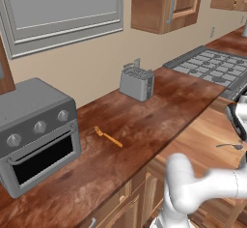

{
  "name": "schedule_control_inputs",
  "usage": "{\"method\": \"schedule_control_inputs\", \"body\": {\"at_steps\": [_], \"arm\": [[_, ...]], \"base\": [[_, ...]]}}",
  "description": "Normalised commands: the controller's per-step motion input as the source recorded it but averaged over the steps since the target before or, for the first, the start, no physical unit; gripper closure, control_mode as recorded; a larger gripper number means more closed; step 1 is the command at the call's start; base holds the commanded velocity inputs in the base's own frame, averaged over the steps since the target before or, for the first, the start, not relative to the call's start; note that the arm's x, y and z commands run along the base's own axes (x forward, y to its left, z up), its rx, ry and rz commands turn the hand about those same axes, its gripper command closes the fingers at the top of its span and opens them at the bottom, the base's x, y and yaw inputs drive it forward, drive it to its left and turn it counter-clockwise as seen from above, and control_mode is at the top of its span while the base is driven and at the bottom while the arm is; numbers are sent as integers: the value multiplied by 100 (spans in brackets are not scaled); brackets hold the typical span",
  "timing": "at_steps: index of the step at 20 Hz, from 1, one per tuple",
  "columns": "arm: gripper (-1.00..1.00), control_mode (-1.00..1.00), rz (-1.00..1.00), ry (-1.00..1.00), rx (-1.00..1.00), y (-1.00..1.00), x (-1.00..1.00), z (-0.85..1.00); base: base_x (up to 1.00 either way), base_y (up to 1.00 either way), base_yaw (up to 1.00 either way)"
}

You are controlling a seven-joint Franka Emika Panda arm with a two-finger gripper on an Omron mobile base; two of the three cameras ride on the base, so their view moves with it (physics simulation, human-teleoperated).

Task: Organize the utensils by type. Pick up the wooden spoons from the counter and place them in the open cabinet. Then pick up the metallic utensils from the counter and place them in the open drawer.

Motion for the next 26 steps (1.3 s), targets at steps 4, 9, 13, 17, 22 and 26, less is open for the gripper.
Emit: {"method": "schedule_control_inputs", "body": {"at_steps": [4,9,13,17,22,26], "arm": [[-100,-100,1,-18,-25,89,-100,78],[-100,-100,11,-17,-34,97,-100,87],[-100,-100,8,-1,-46,99,-81,100],[-100,-100,13,18,-55,100,-48,100],[-100,-100,19,32,-55,100,-19,100],[-100,-100,29,26,-40,97,-2,100]], "base": [[0,0,0],[0,0,0],[0,0,0],[0,0,0],[0,0,0],[0,0,0]]}}
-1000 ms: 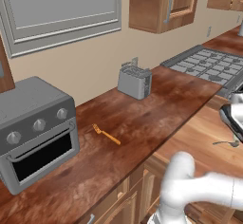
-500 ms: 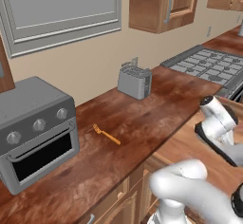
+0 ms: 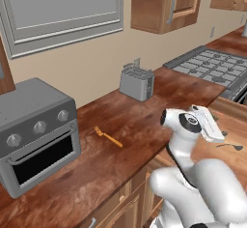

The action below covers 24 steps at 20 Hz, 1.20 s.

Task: Organize the utensils by type. Pick up the wooden spoons from the counter and place them in the open cabinet. Then pick up the metallic utensils from the counter and place them in the open drawer.

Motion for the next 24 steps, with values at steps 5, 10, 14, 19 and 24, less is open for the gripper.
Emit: {"method": "schedule_control_inputs", "body": {"at_steps": [5,10,14,19,24], "arm": [[-100,-100,46,32,-14,74,0,73],[-100,-100,61,40,0,20,0,59],[-100,-100,47,57,-12,4,7,21],[-100,-100,45,41,4,9,1,5],[-100,-100,51,29,16,31,0,-3]], "base": [[0,0,0],[0,0,0],[0,0,0],[0,0,0],[0,0,0]]}}
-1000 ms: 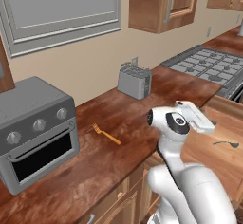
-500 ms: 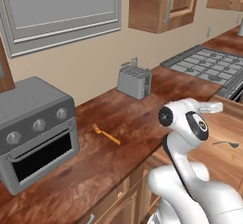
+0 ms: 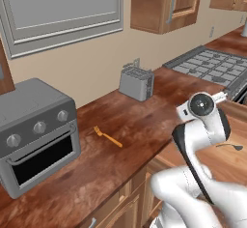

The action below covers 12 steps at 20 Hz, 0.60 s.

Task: Organize the utensils by type. Pick up the wooden spoons from the counter and place them in the open cabinet. Then pick up the metallic utensils from the counter and place them in the open drawer.

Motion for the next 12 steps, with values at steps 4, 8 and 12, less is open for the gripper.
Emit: {"method": "schedule_control_inputs", "body": {"at_steps": [4,8,12], "arm": [[-100,-100,58,18,23,37,0,-11],[-100,-100,40,11,20,37,0,-25],[-100,-100,12,0,19,33,0,-44]], "base": [[0,0,0],[0,0,0],[0,0,0]]}}
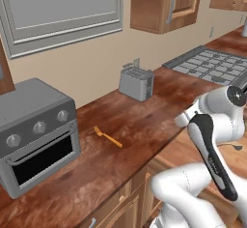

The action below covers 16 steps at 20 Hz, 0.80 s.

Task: Organize the utensils by type. Pick up the wooden spoons from the counter and place them in the open cabinet. Then pick up the metallic utensils from the counter and place them in the open drawer.

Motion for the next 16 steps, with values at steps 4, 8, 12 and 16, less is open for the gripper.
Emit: {"method": "schedule_control_inputs", "body": {"at_steps": [4,8,12,16], "arm": [[-100,-100,1,0,11,46,0,-31],[-100,-100,0,15,-10,82,0,-4],[-100,-100,0,23,-31,90,0,0],[-100,-100,3,27,-24,69,17,0]], "base": [[0,0,0],[0,0,0],[0,0,0],[0,0,0]]}}
